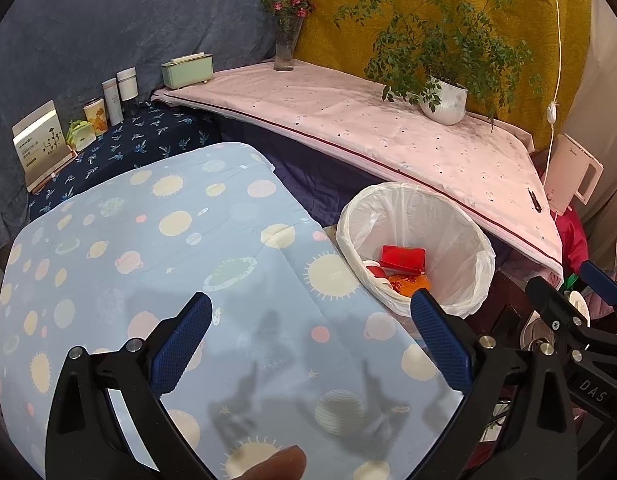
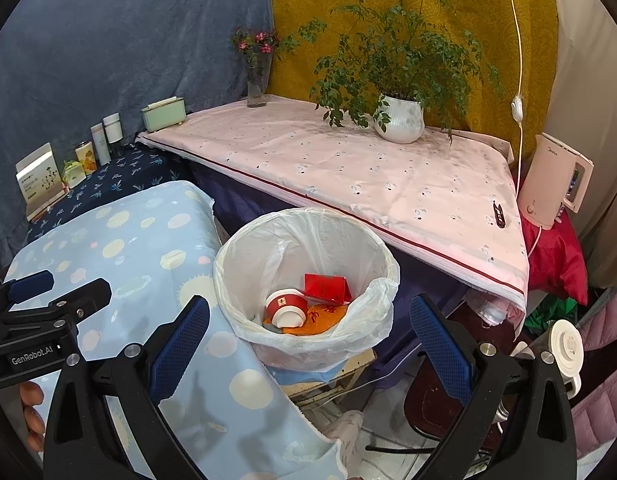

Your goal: Collect trash

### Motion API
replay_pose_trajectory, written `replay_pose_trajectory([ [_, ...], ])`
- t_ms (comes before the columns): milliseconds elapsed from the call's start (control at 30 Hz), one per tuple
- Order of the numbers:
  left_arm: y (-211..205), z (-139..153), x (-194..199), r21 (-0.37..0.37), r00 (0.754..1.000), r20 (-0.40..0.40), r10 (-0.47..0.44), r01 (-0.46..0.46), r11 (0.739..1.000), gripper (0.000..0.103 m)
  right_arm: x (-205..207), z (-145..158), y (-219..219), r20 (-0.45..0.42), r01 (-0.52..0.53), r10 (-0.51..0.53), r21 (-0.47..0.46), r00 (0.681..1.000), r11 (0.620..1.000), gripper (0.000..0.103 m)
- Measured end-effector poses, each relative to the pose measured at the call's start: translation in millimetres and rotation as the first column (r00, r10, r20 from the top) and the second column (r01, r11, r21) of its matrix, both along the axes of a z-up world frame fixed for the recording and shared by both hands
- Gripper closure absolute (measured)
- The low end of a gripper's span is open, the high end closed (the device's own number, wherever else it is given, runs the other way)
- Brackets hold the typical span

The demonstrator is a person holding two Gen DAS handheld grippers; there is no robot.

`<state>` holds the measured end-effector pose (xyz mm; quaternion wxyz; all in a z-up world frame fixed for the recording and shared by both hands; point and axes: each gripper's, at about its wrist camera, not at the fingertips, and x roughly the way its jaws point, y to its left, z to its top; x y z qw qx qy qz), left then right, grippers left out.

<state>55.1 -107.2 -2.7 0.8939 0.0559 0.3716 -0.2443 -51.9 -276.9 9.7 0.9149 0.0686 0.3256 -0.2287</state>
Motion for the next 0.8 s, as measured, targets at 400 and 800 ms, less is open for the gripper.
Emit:
replay_pose_trajectory([
  [400, -1.6, 0.1, -2.2, 0.004, 1.0, 0.004, -0.003, 0.003, 1.0, 0.008, -2.5, -3.1, 2.1, -0.003, -0.003, 0.003, 0.003, 1.0, 1.0, 0.006],
  [800, -3.2, -0.6, -4.3, 0.007, 1.0, 0.005, -0.003, 0.003, 1.0, 0.008, -3.5, -5.7, 1.1, -0.003, -0.004, 0.004, 0.006, 1.0, 1.0, 0.006],
])
